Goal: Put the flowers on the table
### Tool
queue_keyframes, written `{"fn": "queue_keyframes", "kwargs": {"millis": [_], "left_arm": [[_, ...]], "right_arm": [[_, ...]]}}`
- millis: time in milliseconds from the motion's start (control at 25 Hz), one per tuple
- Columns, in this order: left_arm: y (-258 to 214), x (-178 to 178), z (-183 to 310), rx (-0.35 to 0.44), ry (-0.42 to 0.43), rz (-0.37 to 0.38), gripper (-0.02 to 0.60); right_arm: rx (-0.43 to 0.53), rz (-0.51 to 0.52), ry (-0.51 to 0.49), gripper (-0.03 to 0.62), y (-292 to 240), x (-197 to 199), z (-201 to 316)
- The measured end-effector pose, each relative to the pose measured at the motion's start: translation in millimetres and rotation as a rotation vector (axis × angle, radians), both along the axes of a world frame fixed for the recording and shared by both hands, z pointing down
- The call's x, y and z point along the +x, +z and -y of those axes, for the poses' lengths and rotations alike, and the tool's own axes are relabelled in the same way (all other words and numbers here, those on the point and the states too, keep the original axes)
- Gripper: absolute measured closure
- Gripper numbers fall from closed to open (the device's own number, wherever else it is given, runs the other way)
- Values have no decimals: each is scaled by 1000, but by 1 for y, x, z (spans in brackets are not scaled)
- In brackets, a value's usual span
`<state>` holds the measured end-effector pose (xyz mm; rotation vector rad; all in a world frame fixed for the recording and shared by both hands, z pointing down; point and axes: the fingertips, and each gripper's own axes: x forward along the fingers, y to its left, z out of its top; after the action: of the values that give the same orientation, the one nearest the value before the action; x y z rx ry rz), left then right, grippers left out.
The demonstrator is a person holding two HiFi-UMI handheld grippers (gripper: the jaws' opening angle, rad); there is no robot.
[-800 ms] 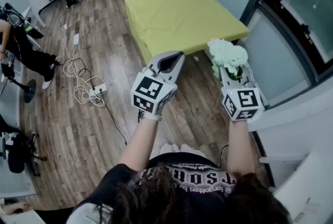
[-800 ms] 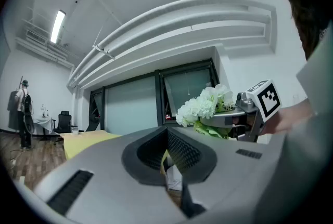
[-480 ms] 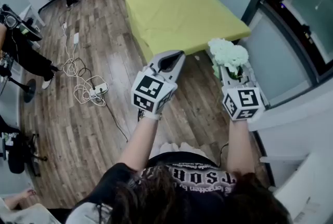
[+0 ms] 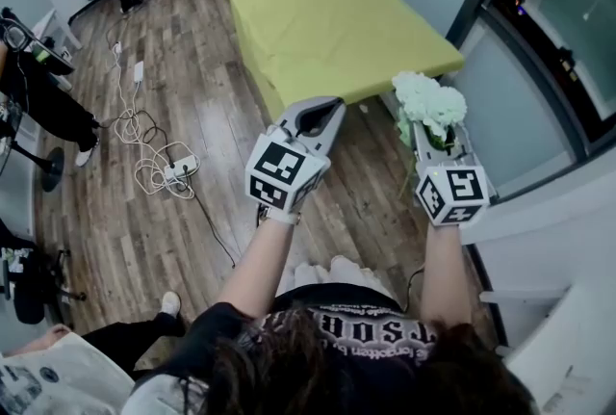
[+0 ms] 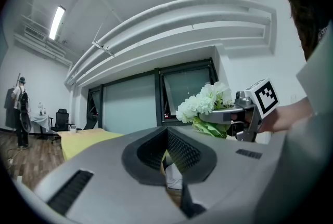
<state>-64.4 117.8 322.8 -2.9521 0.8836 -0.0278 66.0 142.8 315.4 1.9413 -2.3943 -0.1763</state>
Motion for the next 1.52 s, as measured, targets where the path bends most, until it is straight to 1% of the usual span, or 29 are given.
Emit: {"fn": "queue_keyframes", "kwargs": {"millis": [80, 240, 400, 520, 800, 1000, 1360, 1520], "left_arm": [[1, 4, 3, -13, -4, 7, 583], [9, 5, 14, -11, -8, 4, 583], [10, 6, 32, -10, -23, 8, 583], [9, 12, 46, -11, -33, 20, 583], [4, 33, 95, 4, -57, 24, 583], [3, 58, 127, 4, -62, 28, 583], [4, 84, 174, -2, -89, 28, 583], [5, 94, 189, -3, -88, 35, 583]], "right_arm": [[-3, 1, 1, 520, -1, 5, 3], [-12, -4, -5, 520, 4, 8, 15], [-19, 3, -11, 519, 8, 13, 35], [-23, -14, -14, 520, 10, 20, 51], [-23, -8, -53, 520, 9, 40, 105], [-30, -18, -63, 519, 10, 64, 140], [-35, -2, -77, 520, 14, 94, 191], [-37, 7, -75, 520, 15, 105, 207]]}}
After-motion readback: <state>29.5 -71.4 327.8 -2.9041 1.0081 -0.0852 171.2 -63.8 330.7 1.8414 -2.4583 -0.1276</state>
